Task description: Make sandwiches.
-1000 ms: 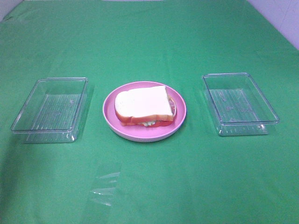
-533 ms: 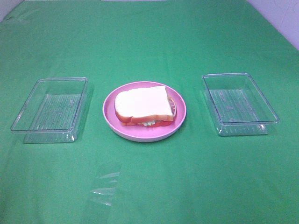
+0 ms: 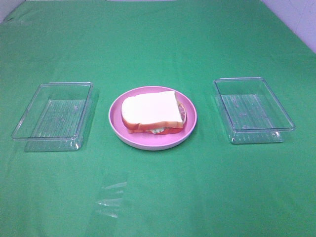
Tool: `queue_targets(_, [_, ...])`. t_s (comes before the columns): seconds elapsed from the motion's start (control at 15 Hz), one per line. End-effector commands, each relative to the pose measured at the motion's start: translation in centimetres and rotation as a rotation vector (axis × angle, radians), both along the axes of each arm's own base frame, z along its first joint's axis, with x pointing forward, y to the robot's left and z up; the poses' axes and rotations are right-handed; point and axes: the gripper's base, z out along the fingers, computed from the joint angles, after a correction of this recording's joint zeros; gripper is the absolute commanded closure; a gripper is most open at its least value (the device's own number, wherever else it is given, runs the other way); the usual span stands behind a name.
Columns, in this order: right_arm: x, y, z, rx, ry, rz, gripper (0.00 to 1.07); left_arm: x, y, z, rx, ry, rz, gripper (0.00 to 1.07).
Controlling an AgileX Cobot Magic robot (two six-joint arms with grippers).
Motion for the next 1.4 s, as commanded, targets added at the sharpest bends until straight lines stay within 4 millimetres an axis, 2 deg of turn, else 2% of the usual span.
queue_targets(0.07, [-0.3, 0.0, -0.1, 0.001, -0.024, 0.009, 0.14, -0.1, 0.0, -0.9, -0.009, 0.029, 0.005, 0.11])
queue_targets(0.53, [-0.3, 0.0, -0.1, 0.001, -0.024, 0.009, 0.14, 1.3, 0.1, -0.9, -0.014, -0.083, 0.017, 0.11])
queue_targets(1.4, [-0.3, 0.0, -0.1, 0.001, -0.024, 0.009, 0.14, 1.3, 0.1, -0.9, -0.023, -0.089, 0.017, 0.11])
